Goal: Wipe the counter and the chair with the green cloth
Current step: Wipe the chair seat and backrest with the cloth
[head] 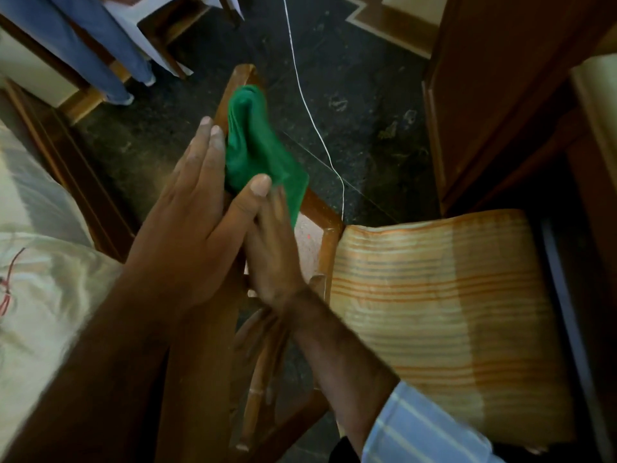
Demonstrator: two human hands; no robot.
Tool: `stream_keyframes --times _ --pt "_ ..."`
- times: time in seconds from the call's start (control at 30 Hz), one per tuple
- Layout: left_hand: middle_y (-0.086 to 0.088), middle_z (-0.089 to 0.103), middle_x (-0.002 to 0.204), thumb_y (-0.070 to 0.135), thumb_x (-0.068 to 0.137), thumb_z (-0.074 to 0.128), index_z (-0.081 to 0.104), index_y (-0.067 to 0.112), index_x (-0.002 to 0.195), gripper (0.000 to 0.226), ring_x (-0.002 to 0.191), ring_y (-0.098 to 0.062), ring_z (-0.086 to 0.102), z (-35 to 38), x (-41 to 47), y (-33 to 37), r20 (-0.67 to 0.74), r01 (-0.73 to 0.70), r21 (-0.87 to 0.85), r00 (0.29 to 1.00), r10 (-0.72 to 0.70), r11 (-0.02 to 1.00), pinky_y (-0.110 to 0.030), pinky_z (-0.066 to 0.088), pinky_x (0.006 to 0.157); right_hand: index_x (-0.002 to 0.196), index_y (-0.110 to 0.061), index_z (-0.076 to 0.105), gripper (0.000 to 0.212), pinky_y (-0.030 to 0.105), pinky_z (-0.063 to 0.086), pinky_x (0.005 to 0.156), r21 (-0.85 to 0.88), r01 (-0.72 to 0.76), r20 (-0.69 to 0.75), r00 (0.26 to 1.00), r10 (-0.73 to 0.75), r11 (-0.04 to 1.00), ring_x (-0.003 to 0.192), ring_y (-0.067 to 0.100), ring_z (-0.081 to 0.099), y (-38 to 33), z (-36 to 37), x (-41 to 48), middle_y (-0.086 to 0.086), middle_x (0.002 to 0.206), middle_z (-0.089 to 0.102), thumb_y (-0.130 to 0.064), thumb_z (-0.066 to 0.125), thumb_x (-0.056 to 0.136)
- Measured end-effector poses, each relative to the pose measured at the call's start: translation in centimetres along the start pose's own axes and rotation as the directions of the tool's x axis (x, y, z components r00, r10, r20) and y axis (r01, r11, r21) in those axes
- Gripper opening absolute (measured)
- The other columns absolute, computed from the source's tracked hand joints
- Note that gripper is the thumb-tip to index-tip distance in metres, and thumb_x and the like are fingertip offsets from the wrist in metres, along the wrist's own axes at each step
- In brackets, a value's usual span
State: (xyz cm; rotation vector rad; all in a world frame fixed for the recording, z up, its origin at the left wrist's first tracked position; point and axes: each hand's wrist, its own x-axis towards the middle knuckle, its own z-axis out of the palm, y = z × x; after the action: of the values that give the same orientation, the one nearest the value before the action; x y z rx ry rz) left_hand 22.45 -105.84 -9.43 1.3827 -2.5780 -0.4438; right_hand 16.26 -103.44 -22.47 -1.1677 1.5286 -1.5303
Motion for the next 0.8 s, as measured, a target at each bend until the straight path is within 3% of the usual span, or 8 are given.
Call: stream_keyframes --times 0.17,0.3,0.37,0.5,0.57,0.67,0.73,0.8 --pt "0.001 0.035 0.162 0.077 0.092 0.037 0.031 0.023 0.156 0.083 0.147 -0.014 0.037 -0.5 0.3 -0.1 -0.001 -0.04 -0.095 0.999 0.041 0.995 -0.045 0.039 0.116 0.164 -0.014 0.033 0.074 0.06 0.024 0.128 -0.062 0.131 0.067 0.99 -0.127 0.989 0.163 0.032 0.021 -0.8 -0.7 -1.7 0.013 0.174 0.027 -0.06 0.023 0.106" --pt "0.013 0.058 0.13 0.071 0.089 0.056 0.05 0.022 0.138 0.069 0.111 0.002 0.055 -0.7 0.4 0.5 -0.168 -0.082 0.021 0.982 0.084 0.996 -0.005 0.041 0.086 0.157 -0.006 0.042 0.062 0.06 0.031 0.124 -0.044 0.134 0.078 0.988 -0.13 0.99 0.159 0.036 0.029 -0.4 -1.9 -1.6 0.02 0.169 0.033 -0.039 0.035 0.105" --pt "0.012 0.065 0.116 0.064 0.093 0.056 0.06 0.021 0.128 0.055 0.096 0.003 0.06 -0.9 0.7 1.1 -0.247 -0.057 0.038 0.967 0.065 0.998 -0.002 0.04 0.069 0.155 -0.001 0.045 0.062 0.06 0.032 0.124 -0.017 0.125 0.078 0.989 -0.123 0.992 0.158 0.038 0.03 -0.2 -2.4 -1.6 0.023 0.168 0.033 -0.026 0.036 0.099" --pt "-0.005 0.073 0.115 0.045 0.098 0.054 0.065 0.012 0.123 0.042 0.097 -0.014 0.07 -0.9 0.8 1.8 -0.353 -0.011 0.033 0.935 0.022 0.999 -0.029 0.059 0.075 0.15 0.0 0.054 0.056 0.048 0.025 0.132 0.004 0.146 0.055 0.988 -0.146 0.989 0.162 0.032 0.024 -0.1 -3.5 -1.0 0.02 0.173 0.023 -0.018 0.038 0.099" --pt "-0.009 0.073 0.117 0.037 0.098 0.055 0.066 0.01 0.123 0.038 0.1 -0.019 0.071 -1.0 0.8 2.0 -0.38 0.05 0.021 0.924 -0.038 0.999 -0.039 0.061 0.08 0.149 -0.002 0.056 0.051 0.031 0.022 0.132 0.089 0.074 0.013 0.997 -0.076 0.993 0.162 0.024 0.02 -0.4 -3.9 -0.7 0.014 0.176 0.016 -0.011 0.044 0.1" --pt "-0.01 0.07 0.123 0.033 0.099 0.055 0.067 0.008 0.123 0.036 0.109 -0.019 0.068 -1.1 0.3 2.8 -0.384 0.087 -0.021 0.919 -0.089 0.996 -0.041 0.06 0.087 0.149 -0.015 0.057 0.054 0.041 0.032 0.129 0.271 -0.143 -0.045 0.986 0.161 0.952 0.156 0.019 0.032 -0.9 -4.1 -0.1 0.01 0.172 0.026 -0.012 0.057 0.095" --pt "-0.005 0.064 0.135 0.031 0.1 0.056 0.067 0.011 0.126 0.035 0.122 -0.008 0.061 -1.1 -0.2 3.4 -0.425 0.102 -0.061 0.898 -0.118 0.993 -0.023 0.055 0.092 0.154 -0.018 0.049 0.069 0.039 0.051 0.114 0.499 -0.301 -0.049 0.927 0.373 0.813 0.141 0.014 0.055 -1.3 -4.5 0.2 0.006 0.156 0.052 -0.019 0.071 0.089" --pt "0.008 0.063 0.135 0.031 0.1 0.057 0.068 0.02 0.126 0.03 0.111 0.011 0.062 -1.3 -0.7 4.2 -0.403 0.115 -0.308 0.884 -0.238 0.945 -0.007 0.052 0.079 0.152 -0.018 0.05 0.075 0.024 0.059 0.095 0.681 -0.426 0.064 0.846 0.53 0.596 0.117 0.005 0.072 -1.4 -5.7 0.2 -0.003 0.13 0.073 -0.027 0.079 0.083"
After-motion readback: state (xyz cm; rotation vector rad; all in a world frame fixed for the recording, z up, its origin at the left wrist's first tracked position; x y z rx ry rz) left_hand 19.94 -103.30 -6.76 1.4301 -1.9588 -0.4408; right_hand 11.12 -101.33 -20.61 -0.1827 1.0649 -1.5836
